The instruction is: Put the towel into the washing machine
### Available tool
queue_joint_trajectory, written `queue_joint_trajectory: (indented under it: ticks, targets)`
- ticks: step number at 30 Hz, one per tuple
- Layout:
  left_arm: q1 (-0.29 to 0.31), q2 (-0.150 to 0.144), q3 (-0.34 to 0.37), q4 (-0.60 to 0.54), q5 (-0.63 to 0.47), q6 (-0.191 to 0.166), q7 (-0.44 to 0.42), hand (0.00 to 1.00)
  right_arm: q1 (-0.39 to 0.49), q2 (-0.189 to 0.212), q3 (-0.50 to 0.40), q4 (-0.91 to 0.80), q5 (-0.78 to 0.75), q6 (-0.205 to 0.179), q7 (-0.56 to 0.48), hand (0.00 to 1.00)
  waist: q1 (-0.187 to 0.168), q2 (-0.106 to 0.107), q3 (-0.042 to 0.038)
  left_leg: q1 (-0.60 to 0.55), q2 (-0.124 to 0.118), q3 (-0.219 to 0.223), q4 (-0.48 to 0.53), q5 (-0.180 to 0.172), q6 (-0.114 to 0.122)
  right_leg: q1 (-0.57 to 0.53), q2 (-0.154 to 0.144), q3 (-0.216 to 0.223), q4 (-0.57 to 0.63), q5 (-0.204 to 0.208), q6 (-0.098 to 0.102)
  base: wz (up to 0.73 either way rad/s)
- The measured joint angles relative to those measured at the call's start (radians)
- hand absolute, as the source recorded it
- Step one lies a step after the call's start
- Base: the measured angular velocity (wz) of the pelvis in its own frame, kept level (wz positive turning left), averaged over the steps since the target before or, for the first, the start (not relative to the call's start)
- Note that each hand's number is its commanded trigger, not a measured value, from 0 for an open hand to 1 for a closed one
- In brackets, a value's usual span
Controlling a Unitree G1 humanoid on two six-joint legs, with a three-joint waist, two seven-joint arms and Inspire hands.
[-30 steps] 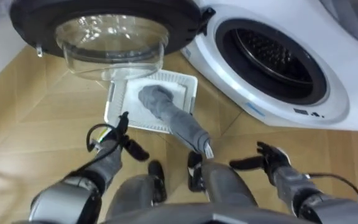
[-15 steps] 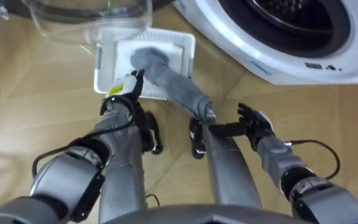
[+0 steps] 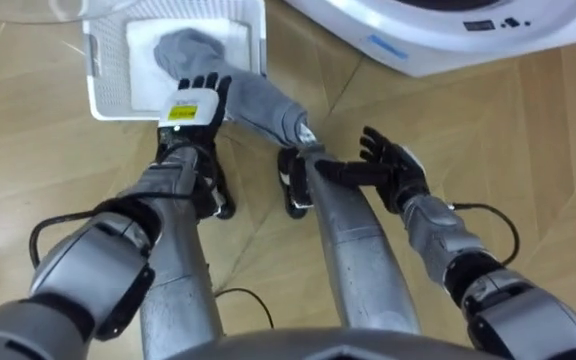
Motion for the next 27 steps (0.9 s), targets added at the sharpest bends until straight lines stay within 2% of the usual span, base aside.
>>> queue_joint_trajectory:
  ticks: [4,7,10,15,16,18,23,27]
  targets:
    - [-0.042,-0.003,-0.037,-0.001,0.026,-0.001,0.026,0.00,-0.008,0.001,0.008,-0.005,-0.001,-0.008,-0.004,0.00,-0.003,0.001,0.0004,-0.021,0.000,-0.002,0.000,-0.004,0.001,-0.016,-0.003,-0.009,-0.001,-0.012,-0.005,0.06]
    - [-0.071,-0.011,-0.037,-0.001,0.034,0.001,0.051,0.00,-0.025,0.002,0.011,-0.004,-0.012,-0.010,-0.005,0.00,-0.004,0.000,0.0013,-0.045,-0.001,-0.005,0.008,-0.010,0.003,-0.039,-0.002,-0.010,0.004,-0.018,-0.007,0.01]
    - [-0.083,-0.015,-0.037,-0.001,0.034,-0.001,0.066,0.00,-0.037,0.002,0.011,-0.004,-0.010,-0.013,-0.002,0.00,-0.012,-0.002,0.0028,-0.074,0.000,-0.011,0.043,-0.032,0.000,-0.063,0.000,-0.011,0.034,-0.040,-0.008,0.00]
    - [-0.102,-0.009,-0.047,0.001,0.032,-0.002,0.071,0.00,-0.069,0.004,0.015,-0.003,-0.001,-0.014,0.009,0.00,-0.029,-0.006,0.0054,-0.129,0.002,-0.027,0.118,-0.073,-0.005,-0.109,0.006,-0.012,0.097,-0.076,-0.008,-0.01]
    - [-0.110,-0.005,-0.060,0.001,0.030,-0.002,0.071,0.00,-0.075,0.004,0.016,-0.003,-0.001,-0.015,0.010,0.00,-0.031,-0.013,0.0110,-0.134,0.004,-0.027,0.134,-0.082,-0.004,-0.115,0.006,-0.010,0.113,-0.084,-0.009,-0.03]
    - [-0.117,0.000,-0.079,0.001,0.029,-0.005,0.071,0.00,-0.078,0.003,0.026,-0.005,0.021,-0.016,0.022,0.00,-0.033,-0.017,0.0137,-0.148,0.006,-0.031,0.159,-0.096,-0.005,-0.124,0.007,-0.012,0.131,-0.097,-0.008,-0.02]
    - [-0.124,0.019,-0.120,0.001,0.029,-0.023,0.072,0.00,-0.081,-0.001,0.045,-0.003,0.069,-0.018,0.035,0.00,-0.036,-0.020,0.0153,-0.159,0.007,-0.033,0.175,-0.108,0.000,-0.130,0.004,-0.016,0.143,-0.108,-0.006,0.00]
    - [-0.136,0.019,-0.135,0.001,0.029,-0.027,0.072,0.00,-0.083,-0.003,0.045,-0.003,0.080,-0.023,0.054,0.00,-0.036,-0.020,0.0153,-0.172,0.008,-0.033,0.177,-0.110,0.003,-0.141,0.002,-0.018,0.142,-0.109,-0.004,0.00]
